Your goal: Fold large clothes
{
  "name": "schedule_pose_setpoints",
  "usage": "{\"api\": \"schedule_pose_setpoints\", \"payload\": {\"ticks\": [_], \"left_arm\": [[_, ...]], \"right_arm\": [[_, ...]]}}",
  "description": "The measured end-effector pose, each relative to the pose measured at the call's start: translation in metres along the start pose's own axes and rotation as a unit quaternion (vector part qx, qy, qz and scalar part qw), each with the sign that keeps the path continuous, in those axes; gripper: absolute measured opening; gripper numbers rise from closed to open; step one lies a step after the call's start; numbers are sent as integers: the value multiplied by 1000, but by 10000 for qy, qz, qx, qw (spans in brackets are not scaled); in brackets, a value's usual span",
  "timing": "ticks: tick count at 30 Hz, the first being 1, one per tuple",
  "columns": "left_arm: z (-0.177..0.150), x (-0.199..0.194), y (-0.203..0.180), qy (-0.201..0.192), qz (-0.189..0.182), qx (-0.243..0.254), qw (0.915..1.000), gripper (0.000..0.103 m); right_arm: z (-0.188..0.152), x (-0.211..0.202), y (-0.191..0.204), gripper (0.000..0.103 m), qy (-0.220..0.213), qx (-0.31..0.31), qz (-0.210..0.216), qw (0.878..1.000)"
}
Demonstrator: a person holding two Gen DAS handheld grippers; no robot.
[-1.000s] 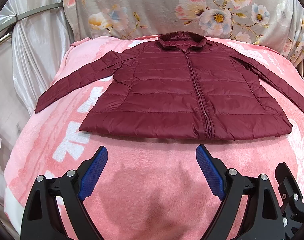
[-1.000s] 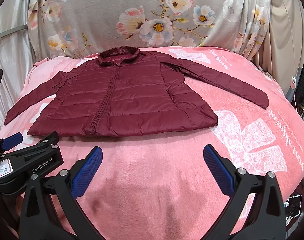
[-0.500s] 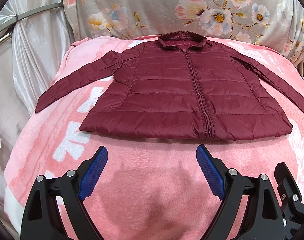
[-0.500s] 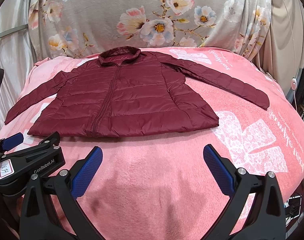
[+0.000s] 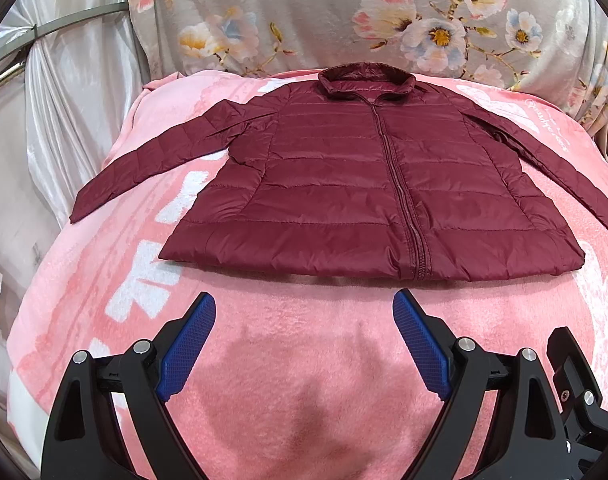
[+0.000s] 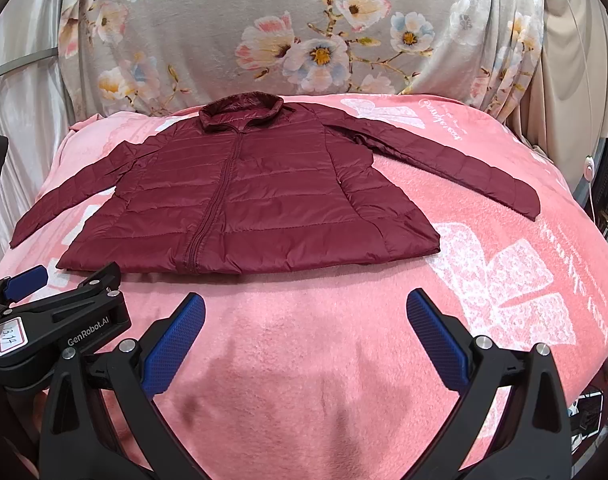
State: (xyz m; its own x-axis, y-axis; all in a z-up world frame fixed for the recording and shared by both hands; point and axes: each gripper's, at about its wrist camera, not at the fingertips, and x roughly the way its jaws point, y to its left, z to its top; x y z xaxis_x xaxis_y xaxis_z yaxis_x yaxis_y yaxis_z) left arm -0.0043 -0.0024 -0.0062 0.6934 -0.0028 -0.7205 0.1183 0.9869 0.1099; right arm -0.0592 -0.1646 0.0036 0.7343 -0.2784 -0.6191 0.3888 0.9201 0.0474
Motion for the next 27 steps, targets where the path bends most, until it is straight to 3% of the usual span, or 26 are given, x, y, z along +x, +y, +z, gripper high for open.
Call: {"api": "schedule_pose_setpoints", "payload": {"ticks": [27], "left_arm": [[-1, 1, 10, 4, -10, -5, 10000, 88]], "right_arm": [[-3, 2, 3, 98, 7, 7, 5, 10000]]}}
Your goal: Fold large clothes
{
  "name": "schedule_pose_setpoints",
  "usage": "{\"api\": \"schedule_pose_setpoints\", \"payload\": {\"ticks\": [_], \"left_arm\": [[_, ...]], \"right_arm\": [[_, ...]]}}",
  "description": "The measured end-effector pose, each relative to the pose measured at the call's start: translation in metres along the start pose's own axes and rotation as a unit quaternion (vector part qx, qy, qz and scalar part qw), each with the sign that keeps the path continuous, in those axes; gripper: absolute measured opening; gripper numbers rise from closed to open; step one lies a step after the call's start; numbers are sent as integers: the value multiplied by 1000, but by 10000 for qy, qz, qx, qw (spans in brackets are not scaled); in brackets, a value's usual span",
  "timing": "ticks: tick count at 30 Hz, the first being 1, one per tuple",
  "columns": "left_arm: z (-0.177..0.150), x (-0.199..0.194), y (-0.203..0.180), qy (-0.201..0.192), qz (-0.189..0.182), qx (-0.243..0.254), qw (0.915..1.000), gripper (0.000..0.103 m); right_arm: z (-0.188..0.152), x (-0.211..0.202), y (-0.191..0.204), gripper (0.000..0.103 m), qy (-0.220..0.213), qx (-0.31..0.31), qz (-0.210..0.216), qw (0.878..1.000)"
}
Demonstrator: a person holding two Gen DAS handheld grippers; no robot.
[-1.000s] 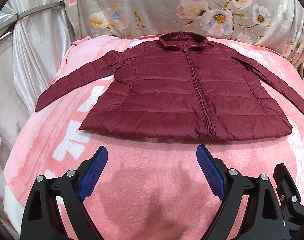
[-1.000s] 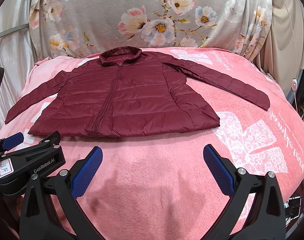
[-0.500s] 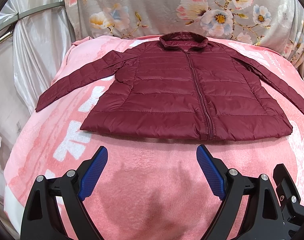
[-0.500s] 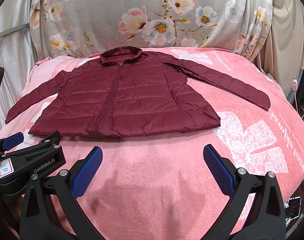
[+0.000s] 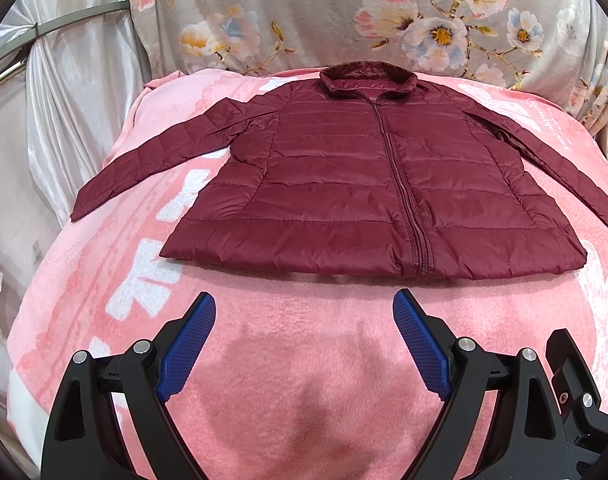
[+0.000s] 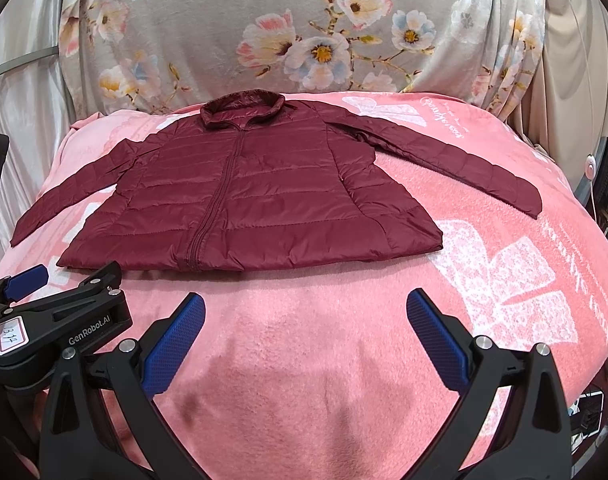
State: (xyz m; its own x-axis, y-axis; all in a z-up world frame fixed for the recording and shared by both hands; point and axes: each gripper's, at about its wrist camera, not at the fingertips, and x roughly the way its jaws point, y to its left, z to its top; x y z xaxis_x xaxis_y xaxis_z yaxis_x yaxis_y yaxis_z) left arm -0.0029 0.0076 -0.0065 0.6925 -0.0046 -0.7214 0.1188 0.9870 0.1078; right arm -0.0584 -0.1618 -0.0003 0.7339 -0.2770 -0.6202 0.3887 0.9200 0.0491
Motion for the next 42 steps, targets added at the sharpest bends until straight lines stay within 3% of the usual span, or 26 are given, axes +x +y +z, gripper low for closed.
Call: {"api": "schedule_pose_setpoints", "payload": {"ticks": [15, 28, 35, 42], "left_arm": [[1, 0, -1, 4, -1, -4, 10000, 88], [2, 15, 2, 35, 10, -55, 10000, 88], [20, 24, 6, -9, 115, -190, 9998, 88], [43, 38, 18, -75, 381, -281, 9988, 88]], "right_arm": [[8, 1, 7, 98, 25, 16, -29, 10000], [8, 19, -19, 98, 86, 241, -204, 9995], [26, 39, -64, 98, 39, 633, -316, 9975], [57, 80, -159, 98, 25, 1534, -326, 9876]]}}
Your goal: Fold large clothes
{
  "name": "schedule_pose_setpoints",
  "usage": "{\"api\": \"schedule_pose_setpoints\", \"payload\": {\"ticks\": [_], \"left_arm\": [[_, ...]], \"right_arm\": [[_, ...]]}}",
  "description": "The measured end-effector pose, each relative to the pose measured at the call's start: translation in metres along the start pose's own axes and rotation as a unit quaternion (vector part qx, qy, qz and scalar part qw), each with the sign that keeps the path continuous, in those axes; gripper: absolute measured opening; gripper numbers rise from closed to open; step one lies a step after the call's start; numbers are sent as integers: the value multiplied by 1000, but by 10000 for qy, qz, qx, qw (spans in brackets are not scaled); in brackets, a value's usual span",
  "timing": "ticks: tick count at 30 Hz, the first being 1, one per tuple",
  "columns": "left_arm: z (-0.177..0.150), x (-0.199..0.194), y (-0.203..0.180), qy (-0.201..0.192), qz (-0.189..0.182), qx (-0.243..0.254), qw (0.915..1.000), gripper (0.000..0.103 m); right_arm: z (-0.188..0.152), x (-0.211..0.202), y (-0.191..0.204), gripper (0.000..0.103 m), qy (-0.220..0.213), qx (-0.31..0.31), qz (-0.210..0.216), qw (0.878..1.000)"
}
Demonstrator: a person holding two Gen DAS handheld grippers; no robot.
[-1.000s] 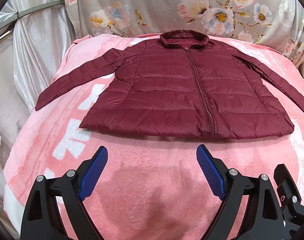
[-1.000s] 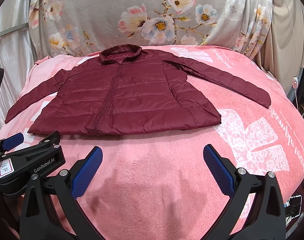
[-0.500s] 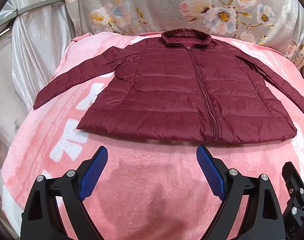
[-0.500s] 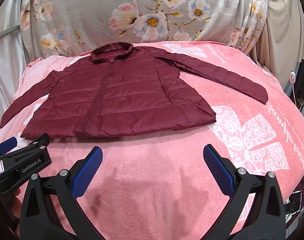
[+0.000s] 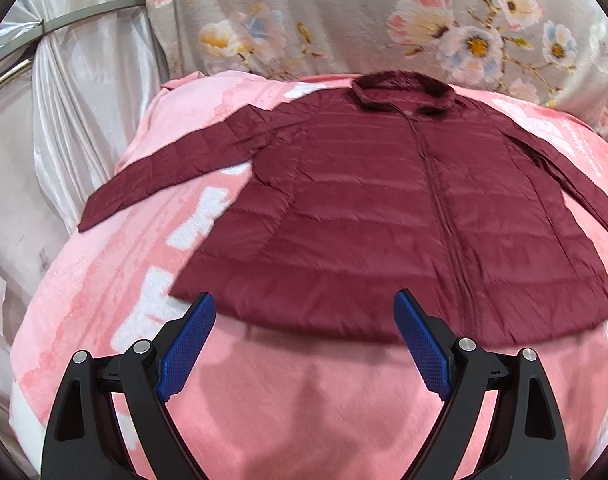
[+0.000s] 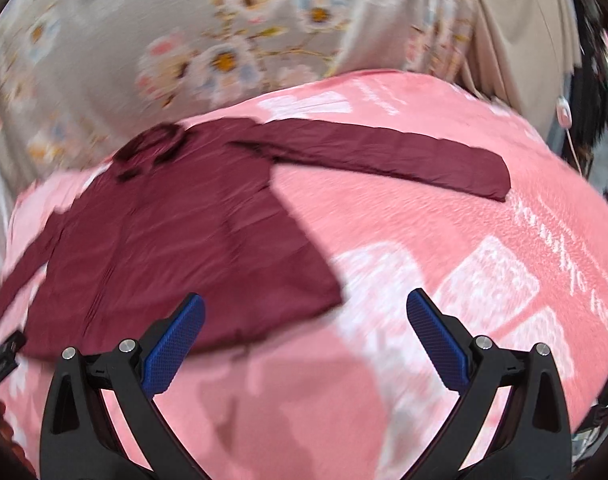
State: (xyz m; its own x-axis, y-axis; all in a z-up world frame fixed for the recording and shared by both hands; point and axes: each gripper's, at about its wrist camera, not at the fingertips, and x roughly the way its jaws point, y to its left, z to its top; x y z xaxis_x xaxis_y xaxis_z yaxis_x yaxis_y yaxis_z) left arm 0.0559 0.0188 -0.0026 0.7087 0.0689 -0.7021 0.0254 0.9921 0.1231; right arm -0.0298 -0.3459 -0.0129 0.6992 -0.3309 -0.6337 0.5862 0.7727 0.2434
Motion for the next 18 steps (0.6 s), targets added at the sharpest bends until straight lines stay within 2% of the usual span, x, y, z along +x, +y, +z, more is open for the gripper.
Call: {"api": "schedule_pose_setpoints", "payload": {"ticks": [2, 6, 9, 12, 14, 16, 18], "left_arm": [[8, 8, 7, 2, 67, -84, 9999, 88], [26, 26, 20, 16, 192, -212, 9996, 88], [36, 38, 30, 40, 293, -317, 9991, 88], [45, 51, 41, 51, 433, -404, 9982, 88], [51, 61, 50, 71, 543, -476, 9974, 88], [55, 71, 57, 127, 594, -561, 9966, 88], [58, 82, 66, 242, 624, -669, 9955, 88]], "right_arm": [[19, 19, -29, 98, 21, 257, -39, 9997], [52, 58, -95, 98, 153, 1195, -163, 9926], [66, 83, -145, 98, 211, 2065, -264, 9779], [73, 106, -193, 98, 205, 2862, -539, 9564], [75, 115, -210, 98, 109, 3082, -620, 9492], [85, 119, -214, 98, -75, 2996, -848, 9503], [95, 127, -212, 98, -126, 2863, -903, 9538]]}}
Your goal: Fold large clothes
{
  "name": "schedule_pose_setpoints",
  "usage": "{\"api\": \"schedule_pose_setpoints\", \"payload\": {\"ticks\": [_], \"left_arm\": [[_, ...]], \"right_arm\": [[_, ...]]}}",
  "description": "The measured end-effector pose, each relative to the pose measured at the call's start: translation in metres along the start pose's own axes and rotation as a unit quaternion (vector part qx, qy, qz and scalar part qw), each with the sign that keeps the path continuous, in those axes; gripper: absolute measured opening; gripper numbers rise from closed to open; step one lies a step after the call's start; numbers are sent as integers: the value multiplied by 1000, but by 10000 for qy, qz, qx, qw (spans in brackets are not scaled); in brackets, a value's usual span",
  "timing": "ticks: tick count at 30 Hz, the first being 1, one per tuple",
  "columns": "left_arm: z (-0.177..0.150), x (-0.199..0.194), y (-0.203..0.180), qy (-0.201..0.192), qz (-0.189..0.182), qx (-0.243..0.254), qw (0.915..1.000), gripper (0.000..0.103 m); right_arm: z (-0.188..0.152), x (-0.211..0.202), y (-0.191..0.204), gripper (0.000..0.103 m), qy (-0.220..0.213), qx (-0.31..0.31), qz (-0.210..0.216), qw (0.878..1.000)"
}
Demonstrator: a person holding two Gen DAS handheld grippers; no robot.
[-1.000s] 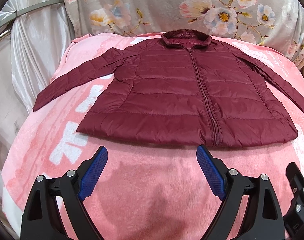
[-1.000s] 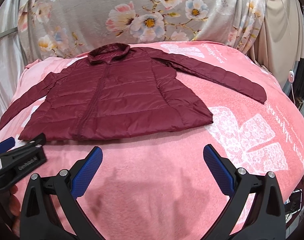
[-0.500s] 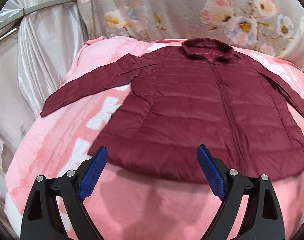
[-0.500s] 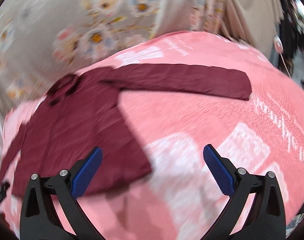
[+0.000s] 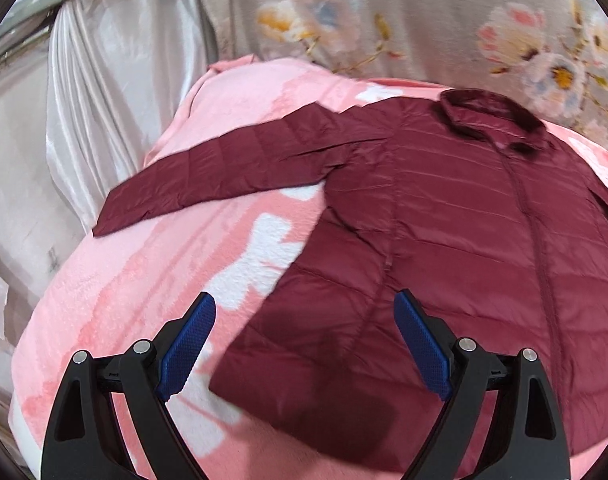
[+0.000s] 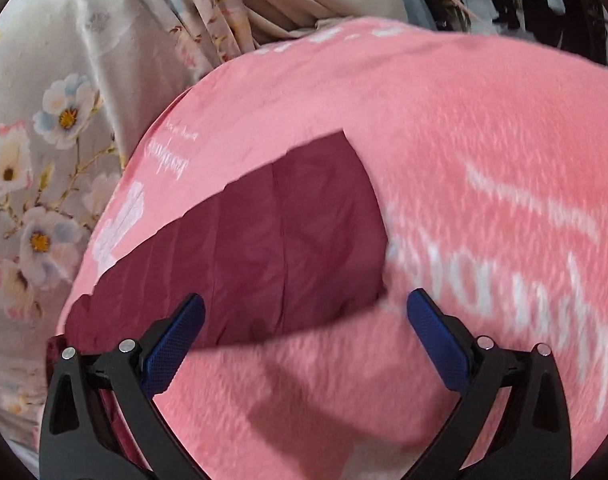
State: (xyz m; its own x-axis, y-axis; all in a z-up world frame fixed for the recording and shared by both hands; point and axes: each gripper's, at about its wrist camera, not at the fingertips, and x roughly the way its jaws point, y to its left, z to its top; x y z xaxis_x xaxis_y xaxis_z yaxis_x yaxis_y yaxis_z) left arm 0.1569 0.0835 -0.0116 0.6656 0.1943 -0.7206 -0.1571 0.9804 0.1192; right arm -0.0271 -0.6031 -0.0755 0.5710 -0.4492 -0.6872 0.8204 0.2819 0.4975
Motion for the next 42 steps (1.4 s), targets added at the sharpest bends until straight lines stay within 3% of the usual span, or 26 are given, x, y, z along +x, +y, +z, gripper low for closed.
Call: {"api": "schedule_pose_setpoints", "payload": {"ticks": [2, 4, 5, 6, 7, 9, 12, 16, 18, 23, 25, 28, 32, 36, 39, 42], "left_arm": [[2, 11, 7, 86, 71, -100, 9999, 88], [3, 19, 13, 116, 187, -145, 9997, 88], [2, 21, 15, 128, 210, -148, 9996, 88], [2, 25, 17, 154, 241, -151, 9995, 88], [2, 27, 19, 166, 258, -152, 9994, 88], [2, 31, 20, 196, 297, -140, 9993, 88], [1, 35, 22, 223, 320, -144, 9991, 88], [0, 39, 25, 277, 306, -177, 9990, 88], [0, 39, 28, 275, 304, -184, 9990, 88], [-1, 40, 36, 276, 272, -212, 9990, 88], [-1, 41, 39, 275, 271, -202, 9990, 88], [0, 42, 44, 276, 212, -208, 9992, 88], [3, 45, 47, 279, 100, -231, 9993, 88], [15, 48, 47, 310, -253, -388, 9984, 88], [27, 48, 40, 328, -637, -468, 9963, 88], [45, 49, 27, 381, -1129, -612, 9910, 88]], "right_arm": [[3, 7, 6, 91, -22, 0, 13, 10000], [10, 18, 16, 54, 53, -64, 1, 10000], [13, 22, 23, 43, 118, -101, 114, 9998], [16, 23, 34, 19, 131, -169, 208, 9996], [19, 23, 49, 10, 78, -277, 248, 9993], [16, 5, 95, 6, -235, -809, 529, 9950], [-3, -27, 171, 5, -553, -1647, 1126, 9783], [-65, -75, 287, 5, -609, -2979, 2151, 9281], [-112, -92, 338, 5, -448, -3613, 2616, 8939], [-223, -91, 409, 5, 106, -4592, 3087, 8329], [-263, -76, 426, 5, 439, -4844, 3152, 8149], [-308, -58, 432, 7, 764, -5110, 3117, 7974], [-356, -42, 430, 13, 1120, -5275, 3132, 7817], [-362, -51, 422, 45, 1155, -5219, 3373, 7749], [-334, -64, 404, 61, 971, -4921, 3551, 7889], [-299, -59, 382, 62, 907, -4594, 3421, 8147]]}}
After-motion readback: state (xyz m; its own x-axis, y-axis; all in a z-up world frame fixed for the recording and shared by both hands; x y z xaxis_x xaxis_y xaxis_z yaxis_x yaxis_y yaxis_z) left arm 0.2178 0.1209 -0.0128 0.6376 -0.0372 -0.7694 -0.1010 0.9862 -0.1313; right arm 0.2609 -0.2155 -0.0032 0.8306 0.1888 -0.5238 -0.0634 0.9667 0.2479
